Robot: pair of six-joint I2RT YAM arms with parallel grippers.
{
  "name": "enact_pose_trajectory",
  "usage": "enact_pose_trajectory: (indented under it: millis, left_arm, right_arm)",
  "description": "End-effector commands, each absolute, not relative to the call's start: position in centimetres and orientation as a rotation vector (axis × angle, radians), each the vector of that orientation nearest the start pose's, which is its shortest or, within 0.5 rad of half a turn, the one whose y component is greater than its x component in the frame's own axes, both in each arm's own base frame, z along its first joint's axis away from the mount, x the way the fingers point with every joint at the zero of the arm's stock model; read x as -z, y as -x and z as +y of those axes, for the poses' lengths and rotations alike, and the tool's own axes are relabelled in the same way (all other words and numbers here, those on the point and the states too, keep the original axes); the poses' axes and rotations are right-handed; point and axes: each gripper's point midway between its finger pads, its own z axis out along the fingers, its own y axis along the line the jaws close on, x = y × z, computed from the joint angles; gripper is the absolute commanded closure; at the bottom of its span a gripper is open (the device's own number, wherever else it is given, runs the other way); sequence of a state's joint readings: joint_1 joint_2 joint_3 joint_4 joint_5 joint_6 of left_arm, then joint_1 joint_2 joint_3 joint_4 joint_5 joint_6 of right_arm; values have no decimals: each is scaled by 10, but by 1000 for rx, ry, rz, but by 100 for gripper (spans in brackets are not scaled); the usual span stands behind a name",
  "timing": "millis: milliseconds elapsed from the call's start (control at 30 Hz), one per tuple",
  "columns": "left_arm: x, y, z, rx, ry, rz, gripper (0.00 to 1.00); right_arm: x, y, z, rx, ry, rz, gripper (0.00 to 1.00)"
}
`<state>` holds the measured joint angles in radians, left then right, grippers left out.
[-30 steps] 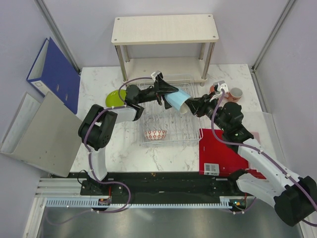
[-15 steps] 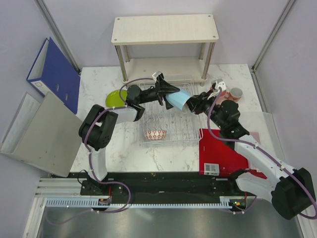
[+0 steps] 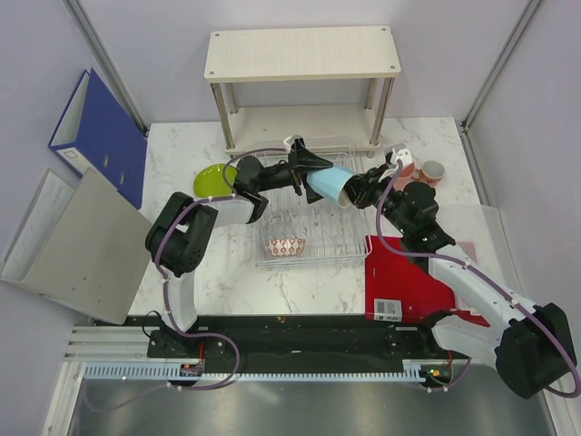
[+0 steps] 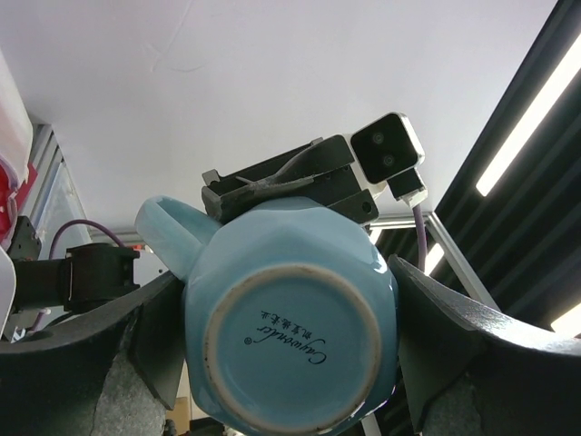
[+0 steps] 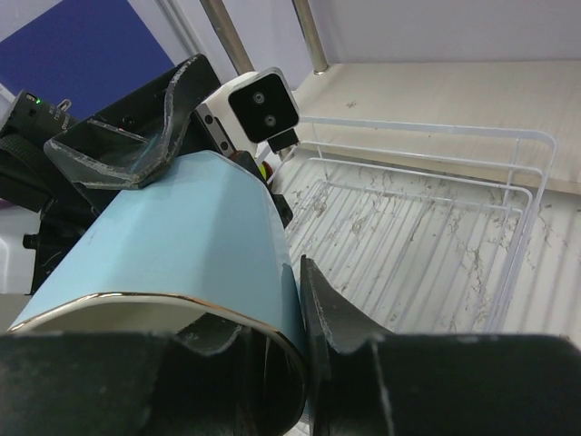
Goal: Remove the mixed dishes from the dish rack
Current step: Pick up the cup from the dish rack.
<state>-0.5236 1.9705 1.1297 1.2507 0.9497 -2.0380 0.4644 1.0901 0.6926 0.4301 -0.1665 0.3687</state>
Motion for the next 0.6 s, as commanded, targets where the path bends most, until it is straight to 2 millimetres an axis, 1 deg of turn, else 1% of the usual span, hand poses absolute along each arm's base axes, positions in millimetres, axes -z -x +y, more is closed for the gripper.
enact_pose_trajectory:
  millis: [0, 33, 67, 100, 133, 167, 200, 233, 300, 333, 367, 400, 433, 500, 567]
  left_arm:
    - [-335, -252, -370, 2479, -486, 1550, 97]
    - [-332, -256, -370, 2482, -466, 1558, 74]
    - [-329, -260, -369, 2482, -441, 1566, 58]
    - [-328, -267, -365, 2474, -403, 1562, 45]
    - [-326, -272, -362, 2469, -379, 1562, 28]
    - [-321, -275, -360, 2464, -350, 1573, 21]
    - [-321, -285, -354, 2450, -305, 1564, 1]
    - [-318, -290, -351, 2444, -275, 1569, 1]
    - [-312, -306, -342, 2416, -192, 1580, 1]
    - [-309, -312, -338, 2405, -160, 1584, 1]
    - [-305, -318, -335, 2395, -118, 1599, 1]
    - [-304, -329, -327, 2377, -74, 1588, 1]
    - [-302, -334, -324, 2368, -47, 1589, 1]
    - [-297, -350, -313, 2342, 27, 1585, 1]
    - [-293, -360, -303, 2316, 101, 1579, 1]
  right_arm:
    - [-324, -314, 228, -919, 184, 1476, 100]
    - [-329, -313, 225, -912, 169, 1482, 100]
    - [-332, -312, 222, -903, 160, 1483, 100]
    - [-336, -314, 218, -888, 133, 1483, 100]
    - [-348, -309, 214, -885, 127, 1467, 100]
    - [-354, -307, 212, -883, 123, 1459, 100]
    - [-365, -304, 208, -880, 113, 1446, 100]
    - [-379, -298, 204, -882, 109, 1416, 100]
    - [-391, -290, 200, -885, 108, 1406, 100]
    - [-411, -285, 195, -883, 99, 1366, 100]
    - [-418, -282, 192, -880, 96, 1358, 100]
    - [-421, -280, 190, -866, 99, 1367, 100]
    - [-439, -274, 184, -860, 90, 1330, 100]
    - [-451, -272, 173, -822, 48, 1339, 100]
    - [-455, -284, 147, -710, -89, 1355, 100]
